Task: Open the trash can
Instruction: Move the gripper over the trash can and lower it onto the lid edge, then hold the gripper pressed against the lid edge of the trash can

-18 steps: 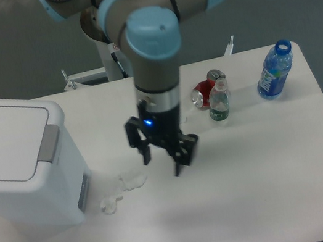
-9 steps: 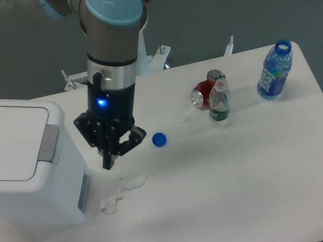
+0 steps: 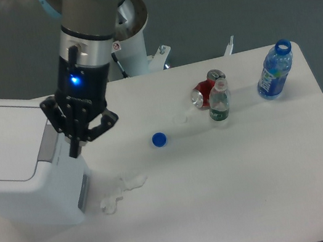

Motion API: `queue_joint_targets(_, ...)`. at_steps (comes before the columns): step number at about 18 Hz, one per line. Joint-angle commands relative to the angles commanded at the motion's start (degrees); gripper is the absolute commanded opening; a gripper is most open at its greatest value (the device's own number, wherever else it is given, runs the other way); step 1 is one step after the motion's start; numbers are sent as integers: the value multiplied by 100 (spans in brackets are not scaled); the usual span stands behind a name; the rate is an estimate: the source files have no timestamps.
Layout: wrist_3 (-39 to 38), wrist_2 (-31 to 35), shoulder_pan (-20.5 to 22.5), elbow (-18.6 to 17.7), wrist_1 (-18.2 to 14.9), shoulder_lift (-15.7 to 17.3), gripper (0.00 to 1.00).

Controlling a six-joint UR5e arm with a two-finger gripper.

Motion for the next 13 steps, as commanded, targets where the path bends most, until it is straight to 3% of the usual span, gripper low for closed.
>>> queue_joint_targets(13,-9,61,-185,-239,0,-17,0)
